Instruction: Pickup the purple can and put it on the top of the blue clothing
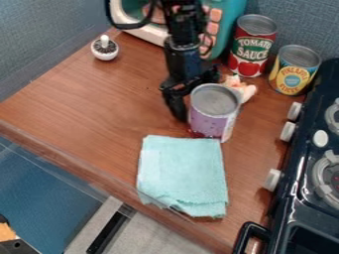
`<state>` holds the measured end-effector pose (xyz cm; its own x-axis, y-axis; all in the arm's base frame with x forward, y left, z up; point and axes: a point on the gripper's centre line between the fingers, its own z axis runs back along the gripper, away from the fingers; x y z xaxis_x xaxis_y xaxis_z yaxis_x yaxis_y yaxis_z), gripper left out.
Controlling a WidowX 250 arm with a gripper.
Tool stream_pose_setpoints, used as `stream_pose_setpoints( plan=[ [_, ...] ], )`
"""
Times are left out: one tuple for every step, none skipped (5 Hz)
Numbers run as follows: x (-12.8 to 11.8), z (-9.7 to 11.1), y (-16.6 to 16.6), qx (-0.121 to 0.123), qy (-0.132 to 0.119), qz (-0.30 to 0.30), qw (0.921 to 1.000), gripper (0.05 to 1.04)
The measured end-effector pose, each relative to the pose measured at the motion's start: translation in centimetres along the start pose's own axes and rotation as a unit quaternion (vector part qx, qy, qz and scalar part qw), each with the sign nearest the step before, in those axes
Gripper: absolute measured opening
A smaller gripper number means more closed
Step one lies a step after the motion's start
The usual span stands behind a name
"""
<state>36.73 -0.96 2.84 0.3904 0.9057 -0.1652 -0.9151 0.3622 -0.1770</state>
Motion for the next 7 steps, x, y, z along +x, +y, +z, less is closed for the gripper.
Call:
stream_pose_setpoints(
  plan=[
    [-1.1,-0.2,-0.8,0.000,0.002,-0.020,0.9998,1.000],
    [-1.2,-0.3,-0.5,0.008,0.000,-0.015,0.9999,1.001],
    [-0.4,1.9,0.5,-0.002,-0.008,0.010,0.9999,1.000],
    [1.7,4.6,1.5,-0.025,-0.033,0.044,0.9982,1.000],
    [2.1,7.1,1.9,-0.049,-0.047,0.046,0.9967,1.000],
    [2.7,7.6,2.2,-0.053,-0.052,0.052,0.9959,1.000],
    [2.6,7.5,2.1,-0.052,-0.051,0.052,0.9960,1.000]
  ],
)
